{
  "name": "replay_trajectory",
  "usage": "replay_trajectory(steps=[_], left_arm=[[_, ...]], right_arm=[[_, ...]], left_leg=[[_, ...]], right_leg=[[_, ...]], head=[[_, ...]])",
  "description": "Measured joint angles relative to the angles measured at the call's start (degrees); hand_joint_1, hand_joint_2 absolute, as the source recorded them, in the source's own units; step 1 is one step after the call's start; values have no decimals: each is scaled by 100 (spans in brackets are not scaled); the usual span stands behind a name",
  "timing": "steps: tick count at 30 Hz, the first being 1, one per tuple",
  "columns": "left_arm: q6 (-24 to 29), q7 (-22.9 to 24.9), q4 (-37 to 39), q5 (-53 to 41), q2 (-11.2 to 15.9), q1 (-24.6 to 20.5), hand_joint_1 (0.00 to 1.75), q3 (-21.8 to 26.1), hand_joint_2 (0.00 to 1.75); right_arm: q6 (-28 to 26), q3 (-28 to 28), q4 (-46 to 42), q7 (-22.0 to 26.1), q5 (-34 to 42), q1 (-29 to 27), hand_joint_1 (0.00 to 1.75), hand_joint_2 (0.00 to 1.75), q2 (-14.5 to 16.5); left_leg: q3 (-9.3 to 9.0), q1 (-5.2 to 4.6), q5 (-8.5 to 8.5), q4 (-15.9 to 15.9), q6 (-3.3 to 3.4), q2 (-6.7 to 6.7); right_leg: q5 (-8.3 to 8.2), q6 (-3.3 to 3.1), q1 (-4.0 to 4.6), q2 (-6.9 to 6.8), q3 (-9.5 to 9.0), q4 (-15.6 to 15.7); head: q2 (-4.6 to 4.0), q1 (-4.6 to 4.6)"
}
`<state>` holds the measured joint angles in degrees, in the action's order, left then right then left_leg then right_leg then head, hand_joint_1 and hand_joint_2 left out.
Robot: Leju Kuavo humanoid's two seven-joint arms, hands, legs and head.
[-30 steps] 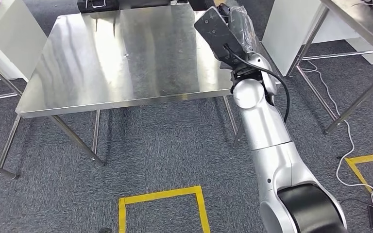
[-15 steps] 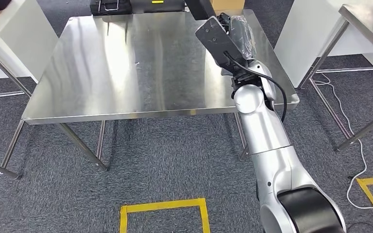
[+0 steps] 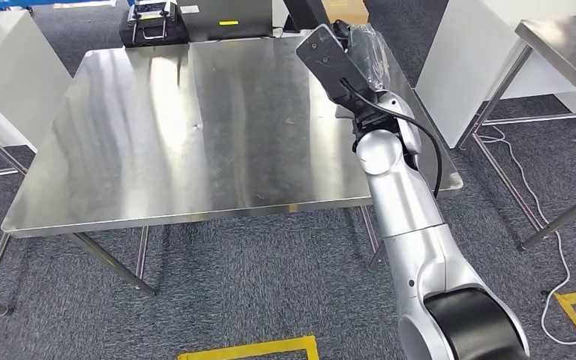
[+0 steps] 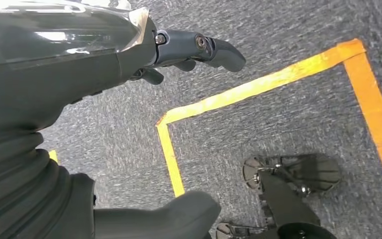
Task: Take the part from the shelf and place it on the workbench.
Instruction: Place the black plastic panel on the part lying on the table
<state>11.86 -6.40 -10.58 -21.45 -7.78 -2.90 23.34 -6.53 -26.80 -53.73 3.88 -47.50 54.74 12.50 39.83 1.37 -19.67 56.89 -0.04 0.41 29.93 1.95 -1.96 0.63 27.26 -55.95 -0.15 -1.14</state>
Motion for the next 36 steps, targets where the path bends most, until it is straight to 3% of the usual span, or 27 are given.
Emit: replay_trajectory(steps=[2,4,6,8,9,10,11,13,15,16,18,20,22,24,25,26,28,29,31,34,36], left_arm=[[13,-17,0,0,-2,-23,0,1,175],[51,-44,-2,-5,-6,-47,0,2,175],[85,-60,-4,-9,-4,-63,0,12,175],[92,-68,-4,-10,-4,-77,0,28,175],[89,-70,-4,-12,-8,-77,0,34,175],[84,-70,-4,-15,-14,-74,0,36,175],[80,-70,-4,-18,-20,-71,0,35,175],[80,-70,-3,-22,-42,-75,0,36,175],[79,-69,-2,-24,-62,-92,0,37,175],[75,-69,-2,-25,-72,-96,0,38,175],[70,-69,-5,-26,-63,-99,0,41,175],[74,-69,-7,-28,-53,-103,0,48,175],[79,-70,-8,-32,-57,-112,0,57,175],[80,-70,-8,-32,-57,-109,0,73,175],[80,-71,-8,-32,-54,-105,0,80,175],[80,-71,-8,-32,-49,-103,0,85,175],[80,-70,-8,-32,-37,-107,0,88,175],[80,-70,-8,-31,-32,-113,0,89,175],[82,-73,-8,-16,-27,-121,0,91,175],[96,-80,-8,44,-27,-106,0,109,175],[110,-88,-8,77,-27,-102,0,132,175]], right_arm=[[11,3,-32,-5,-7,40,175,175,30],[29,4,-57,-5,-20,73,175,175,49],[47,3,-62,-3,-27,76,175,175,49],[51,5,-60,-19,-57,44,175,175,29],[48,6,-59,-35,-89,15,175,175,14],[43,7,-58,-55,-125,-14,175,175,0],[38,7,-58,-74,-159,-36,175,175,-11],[31,6,-57,-92,-197,-52,175,175,-26],[23,5,-55,-99,-212,-47,175,175,-39],[19,5,-55,-104,-217,-42,175,175,-42],[10,5,-62,-113,-226,-31,175,175,-29],[4,5,-73,-111,-230,-3,175,175,-7],[-1,4,-80,-109,-230,19,175,175,5],[-1,3,-79,-110,-230,7,175,175,7],[-1,3,-79,-110,-231,-4,175,175,7],[-1,3,-78,-111,-231,-12,175,175,7],[-1,3,-78,-111,-232,-14,175,175,12],[-1,3,-78,-111,-234,-7,175,175,13],[-1,3,-78,-111,-238,3,175,175,18],[-1,-1,-79,-110,-248,13,175,175,56],[1,-9,-75,-104,-252,30,175,175,79]], left_leg=[[-75,-42,-10,-8,79,-15],[-176,-56,-40,-60,166,-33],[-271,-62,-96,-100,250,-56],[-336,-85,-174,-106,308,-99],[-378,-103,-218,-106,325,-135],[-426,-126,-260,-106,334,-179],[-481,-153,-301,-106,342,-224],[-580,-210,-379,-100,351,-306],[-625,-242,-456,-81,330,-402],[-629,-249,-476,-47,310,-444],[-632,-256,-536,17,267,-468],[-533,-242,-716,270,197,-324],[-196,-177,-1027,912,98,-165],[188,-88,-1217,1514,9,-113],[259,-49,-1164,1548,-29,-93],[210,-16,-999,1352,-57,-65],[-117,15,-558,572,-96,59],[-256,2,-457,253,-84,129],[-387,-47,-426,9,-6,197],[-442,-57,-364,-37,139,93],[-482,-40,-332,-88,218,28]], right_leg=[[29,96,30,3,-91,27],[16,137,30,-11,5,-201],[121,106,31,-21,425,-858],[409,30,67,-20,959,-1540],[524,5,94,-20,1155,-1689],[531,6,118,-19,1259,-1652],[397,22,145,-13,1278,-1441],[-181,49,198,62,1159,-673],[-619,-43,242,187,1034,-111],[-715,-114,261,219,1002,-3],[-784,-225,226,173,891,36],[-773,-300,175,90,790,58],[-735,-348,178,13,728,63],[-697,-352,174,-49,701,59],[-674,-335,165,-75,685,55],[-650,-310,153,-99,664,47],[-587,-250,131,-149,606,22],[-560,-222,133,-174,588,9],[-516,-157,155,-227,570,-1],[-423,-59,174,-282,573,-46],[-204,-64,158,-203,756,-444]], head=[[0,1],[0,4],[-1,9],[-1,17],[-1,20],[0,21],[0,21],[-1,19],[-1,16],[-1,17],[0,31],[0,32],[0,29],[0,32],[0,30],[0,31],[0,30],[0,29],[0,28],[0,32],[0,38]])
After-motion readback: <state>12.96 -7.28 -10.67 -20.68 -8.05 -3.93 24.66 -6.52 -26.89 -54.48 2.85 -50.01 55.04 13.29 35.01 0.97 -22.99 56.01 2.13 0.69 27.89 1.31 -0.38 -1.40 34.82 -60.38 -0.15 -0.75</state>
